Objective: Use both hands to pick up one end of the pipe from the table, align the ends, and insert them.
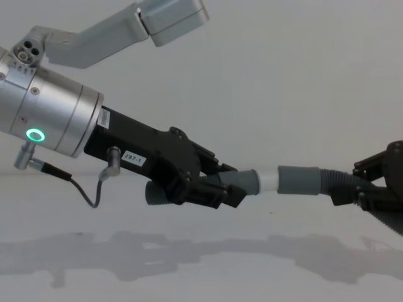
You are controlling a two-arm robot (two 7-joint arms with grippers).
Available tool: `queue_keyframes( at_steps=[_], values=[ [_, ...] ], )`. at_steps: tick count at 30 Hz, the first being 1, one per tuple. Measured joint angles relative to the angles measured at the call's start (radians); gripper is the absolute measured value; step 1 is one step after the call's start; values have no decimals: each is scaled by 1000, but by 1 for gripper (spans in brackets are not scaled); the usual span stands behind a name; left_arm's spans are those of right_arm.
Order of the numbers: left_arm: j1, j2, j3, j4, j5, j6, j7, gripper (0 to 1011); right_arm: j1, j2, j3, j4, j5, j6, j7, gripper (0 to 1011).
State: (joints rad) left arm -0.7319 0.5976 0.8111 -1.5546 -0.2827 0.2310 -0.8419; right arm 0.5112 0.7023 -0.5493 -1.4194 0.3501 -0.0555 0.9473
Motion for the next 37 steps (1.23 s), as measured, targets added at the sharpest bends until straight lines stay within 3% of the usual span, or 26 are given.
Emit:
queue_keyframes(
  at_steps=[37],
  values=[
    [4, 5, -4, -14, 7, 41, 33, 365, 8, 2, -13, 3, 7, -2, -8, 173]
  ],
)
